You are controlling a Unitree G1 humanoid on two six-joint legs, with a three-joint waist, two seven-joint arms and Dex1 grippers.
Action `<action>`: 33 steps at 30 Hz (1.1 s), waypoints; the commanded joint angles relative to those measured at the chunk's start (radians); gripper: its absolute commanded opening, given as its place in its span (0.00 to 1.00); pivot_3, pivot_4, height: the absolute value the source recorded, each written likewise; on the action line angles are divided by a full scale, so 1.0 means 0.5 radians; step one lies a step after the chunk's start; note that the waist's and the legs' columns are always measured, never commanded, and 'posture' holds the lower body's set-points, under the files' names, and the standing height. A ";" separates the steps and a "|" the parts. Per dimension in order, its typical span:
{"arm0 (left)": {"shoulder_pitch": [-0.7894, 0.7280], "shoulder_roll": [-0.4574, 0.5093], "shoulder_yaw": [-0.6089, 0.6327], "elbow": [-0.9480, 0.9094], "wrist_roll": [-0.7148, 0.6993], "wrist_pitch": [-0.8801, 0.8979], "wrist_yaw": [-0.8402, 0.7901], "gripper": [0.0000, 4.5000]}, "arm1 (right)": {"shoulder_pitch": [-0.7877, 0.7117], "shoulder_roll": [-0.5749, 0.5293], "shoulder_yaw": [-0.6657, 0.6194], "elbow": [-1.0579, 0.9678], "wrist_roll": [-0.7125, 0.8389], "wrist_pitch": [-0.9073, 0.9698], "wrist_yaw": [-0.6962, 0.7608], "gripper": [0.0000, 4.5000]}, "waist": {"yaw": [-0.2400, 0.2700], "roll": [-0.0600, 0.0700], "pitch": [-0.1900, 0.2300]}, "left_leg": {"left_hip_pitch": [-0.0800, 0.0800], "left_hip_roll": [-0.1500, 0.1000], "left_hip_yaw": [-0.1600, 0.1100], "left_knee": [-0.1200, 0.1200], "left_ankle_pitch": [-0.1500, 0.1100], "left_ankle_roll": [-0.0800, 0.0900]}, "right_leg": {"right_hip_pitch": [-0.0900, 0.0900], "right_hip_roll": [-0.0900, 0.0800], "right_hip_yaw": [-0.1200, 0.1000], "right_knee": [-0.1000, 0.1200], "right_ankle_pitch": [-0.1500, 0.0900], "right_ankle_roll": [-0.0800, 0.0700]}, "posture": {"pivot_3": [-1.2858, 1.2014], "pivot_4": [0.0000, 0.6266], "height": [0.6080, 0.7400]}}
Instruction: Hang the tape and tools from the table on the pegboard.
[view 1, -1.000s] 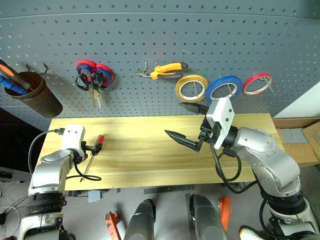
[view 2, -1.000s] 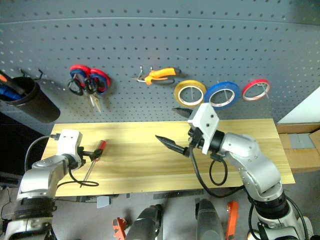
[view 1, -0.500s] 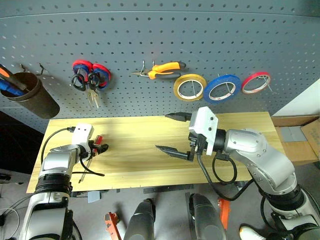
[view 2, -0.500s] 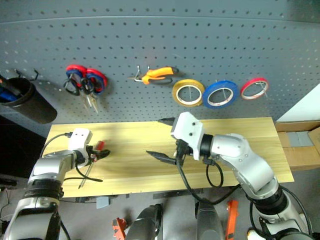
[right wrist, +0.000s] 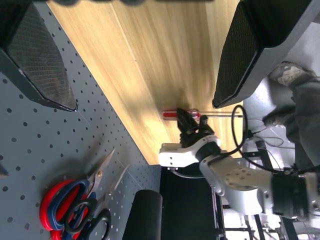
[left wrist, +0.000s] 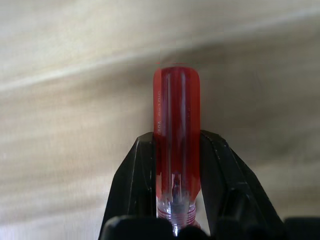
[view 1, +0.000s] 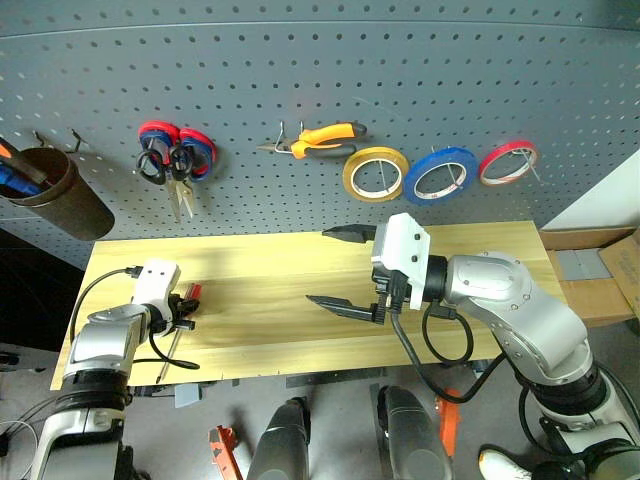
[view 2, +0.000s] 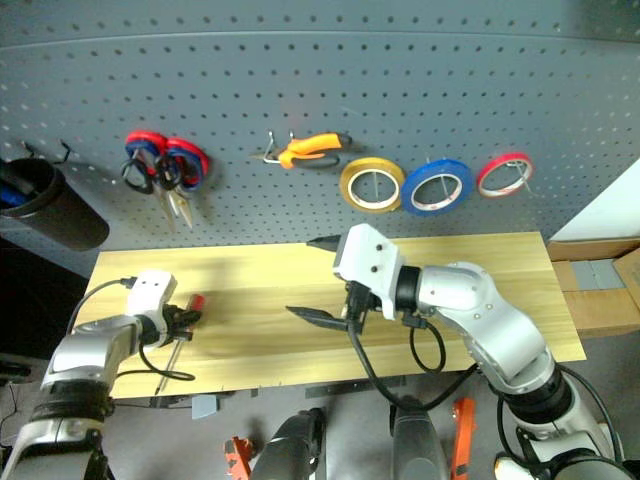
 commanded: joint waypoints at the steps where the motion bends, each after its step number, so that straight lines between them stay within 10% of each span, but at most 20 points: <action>1: 0.183 -0.095 0.251 -0.378 -0.075 -0.153 0.151 0.19 | -0.007 -0.002 -0.074 -0.079 0.052 -0.019 0.018 1.00 | 0.007 0.000 0.000 | 0.000 0.000 -0.001 0.000 0.000 0.000 | 0.000 0.000 0.000 -0.001 0.000 0.000 | 0.49 0.54 1.00; 19: 0.432 -0.272 0.725 -1.312 -0.041 -0.890 0.586 0.19 | -0.141 0.065 -0.305 0.115 0.309 -0.205 0.215 1.00 | 0.079 -0.004 -0.003 | -0.001 -0.001 0.000 -0.001 0.000 -0.001 | 0.001 -0.002 -0.002 -0.006 0.000 0.000 | 0.52 0.45 1.00; 33: -0.089 -0.128 0.784 -1.196 -0.228 -0.803 0.651 0.19 | -0.311 0.027 -0.378 0.280 0.215 -0.237 0.139 1.00 | 0.098 -0.008 -0.008 | -0.002 -0.001 0.003 -0.001 0.001 -0.003 | 0.000 -0.001 -0.004 -0.005 0.000 0.000 | 0.52 0.40 1.00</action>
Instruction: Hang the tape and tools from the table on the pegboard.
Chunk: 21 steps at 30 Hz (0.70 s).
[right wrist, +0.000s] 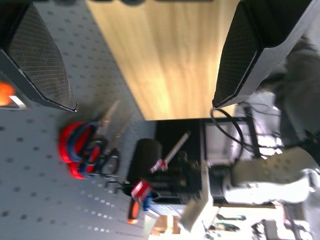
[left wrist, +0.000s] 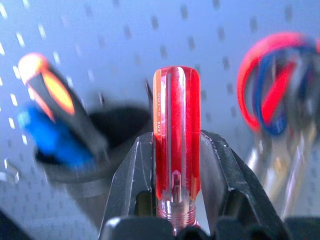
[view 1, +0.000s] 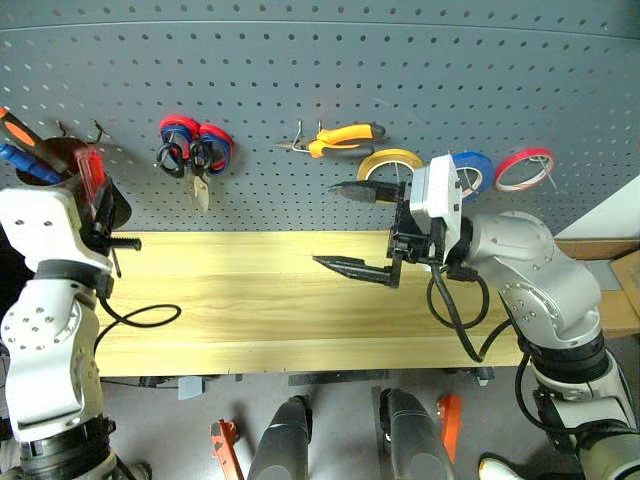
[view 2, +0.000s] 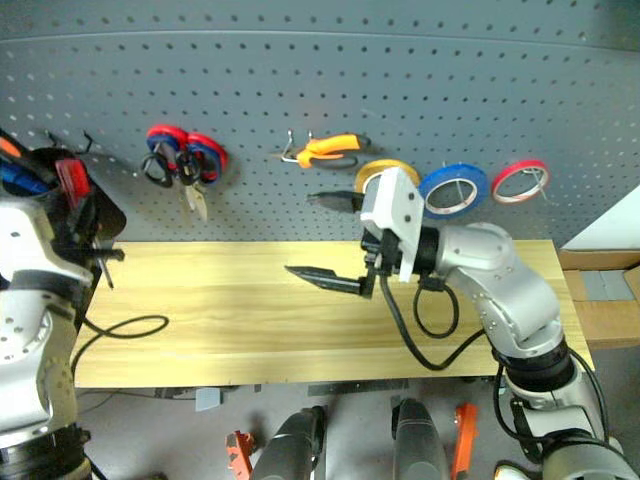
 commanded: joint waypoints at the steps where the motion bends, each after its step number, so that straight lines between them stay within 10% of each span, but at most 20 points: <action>1: -0.121 0.078 0.123 0.021 -0.038 -0.075 0.010 0.19 | -0.043 -0.010 -0.078 -0.049 0.000 -0.032 -0.037 1.00 | -0.001 0.000 0.000 | 0.000 0.000 0.000 0.000 0.000 0.000 | 0.000 0.000 0.000 -0.001 0.000 0.000 | 0.52 0.40 1.00; 21: -0.904 0.440 0.168 0.456 -0.238 -0.114 -0.069 0.19 | -0.104 -0.048 -0.109 -0.026 0.039 -0.051 -0.001 1.00 | -0.016 -0.005 -0.006 | -0.001 0.000 -0.003 0.002 0.003 -0.005 | -0.001 0.001 -0.004 0.004 0.000 0.000 | 0.53 0.36 1.00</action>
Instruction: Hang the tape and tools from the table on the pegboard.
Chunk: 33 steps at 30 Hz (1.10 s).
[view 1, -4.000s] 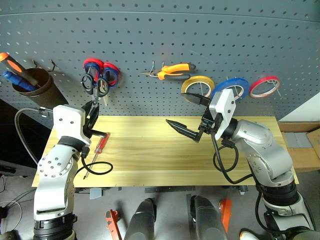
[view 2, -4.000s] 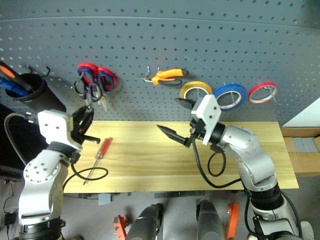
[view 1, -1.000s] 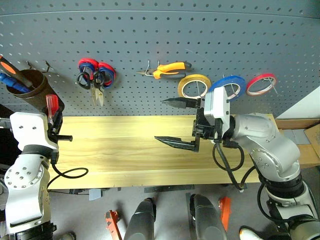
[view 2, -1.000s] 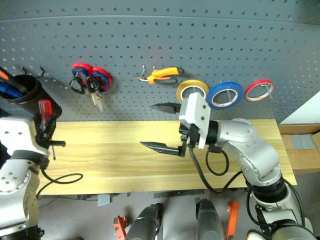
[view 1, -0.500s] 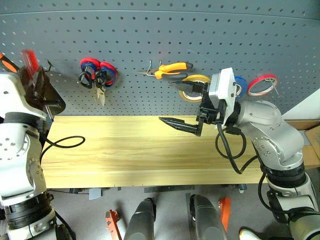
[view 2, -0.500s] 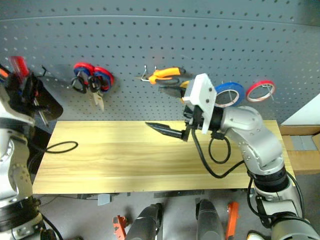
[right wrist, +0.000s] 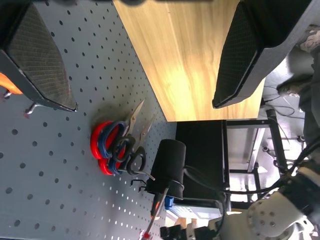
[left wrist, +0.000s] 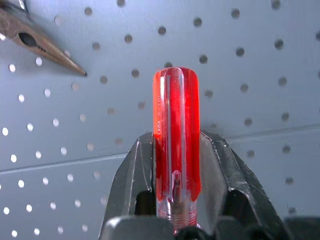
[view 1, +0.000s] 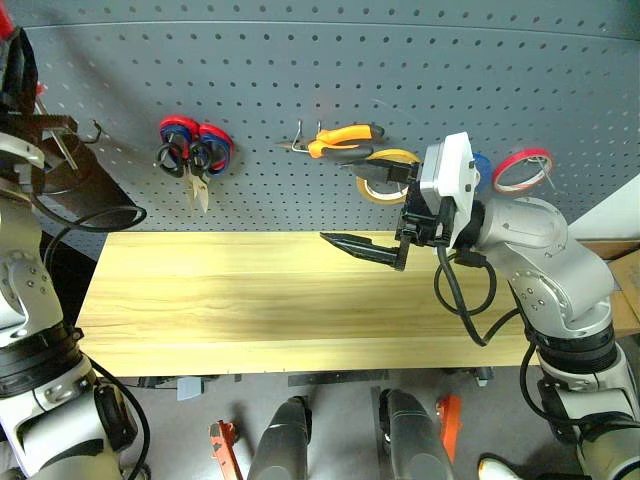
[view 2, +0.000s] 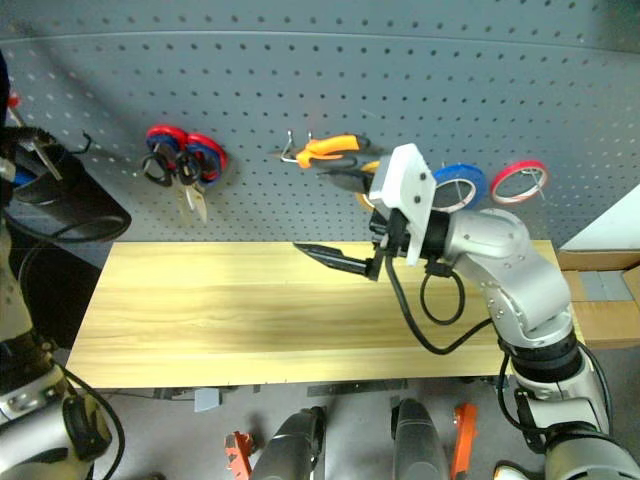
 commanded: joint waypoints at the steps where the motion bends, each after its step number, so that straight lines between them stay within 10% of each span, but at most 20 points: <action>1: -0.141 0.150 0.090 0.074 0.013 -0.126 -0.024 0.19 | -0.043 -0.005 -0.069 -0.030 0.019 -0.053 0.008 1.00 | -0.006 -0.001 -0.001 | 0.000 0.000 0.000 0.000 0.000 0.000 | 0.000 0.000 0.000 0.000 0.000 0.000 | 0.53 0.36 1.00; 33: -0.300 0.133 0.019 0.133 -0.050 -0.190 0.040 0.19 | -0.024 -0.017 -0.059 -0.037 0.005 -0.066 0.005 1.00 | -0.038 -0.002 -0.008 | -0.003 0.000 -0.004 0.016 0.002 -0.003 | -0.001 -0.001 -0.008 0.011 0.001 -0.002 | 0.52 0.35 1.00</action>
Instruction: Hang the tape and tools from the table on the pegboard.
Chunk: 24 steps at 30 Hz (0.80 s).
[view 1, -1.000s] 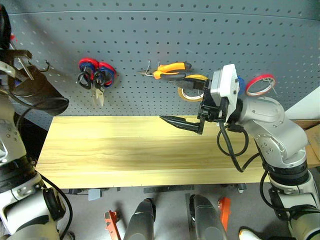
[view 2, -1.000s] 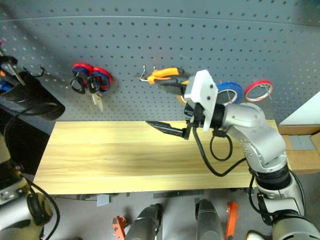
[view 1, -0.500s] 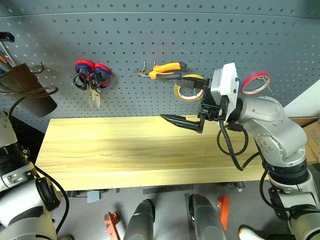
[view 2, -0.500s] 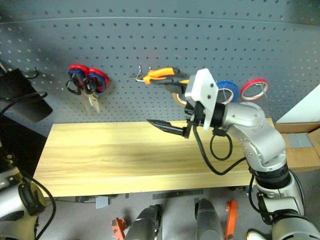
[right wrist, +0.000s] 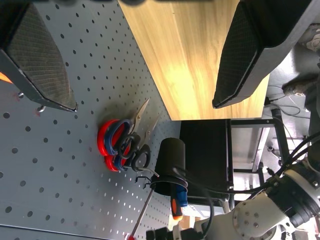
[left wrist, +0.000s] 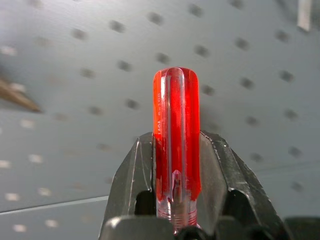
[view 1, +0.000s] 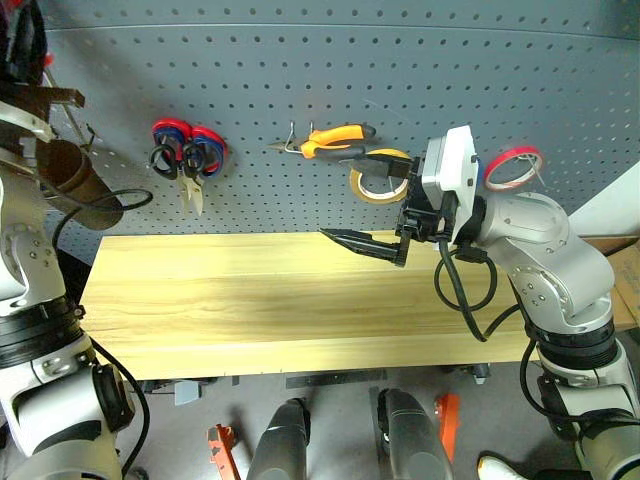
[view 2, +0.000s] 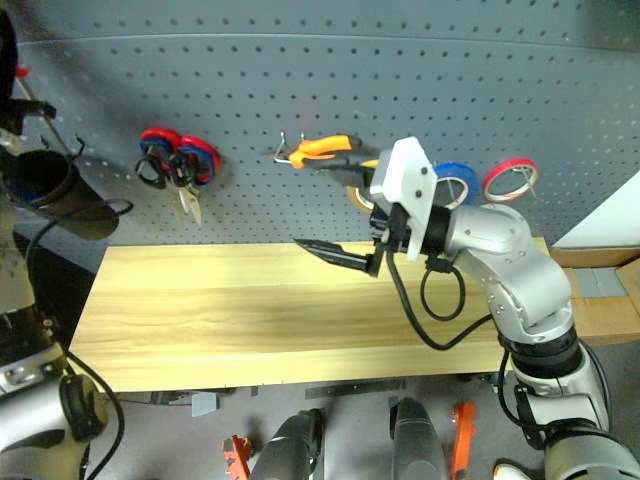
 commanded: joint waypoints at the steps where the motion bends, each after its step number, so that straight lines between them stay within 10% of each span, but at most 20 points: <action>1: -0.101 0.126 0.120 -0.078 0.004 -0.022 0.062 0.19 | -0.011 -0.014 -0.054 -0.067 0.009 -0.045 0.001 1.00 | 0.001 0.000 0.000 | -0.001 0.000 0.000 0.002 0.000 0.000 | 0.000 0.000 0.000 0.000 0.000 0.000 | 0.52 0.36 1.00; 24: 0.255 -0.053 0.013 0.137 0.228 -0.415 0.017 0.19 | -0.022 0.050 -0.019 -0.067 0.002 -0.064 -0.012 1.00 | 0.020 -0.003 -0.004 | -0.001 0.000 -0.003 0.007 0.000 0.000 | 0.003 -0.001 -0.004 0.001 0.001 -0.002 | 0.51 0.37 1.00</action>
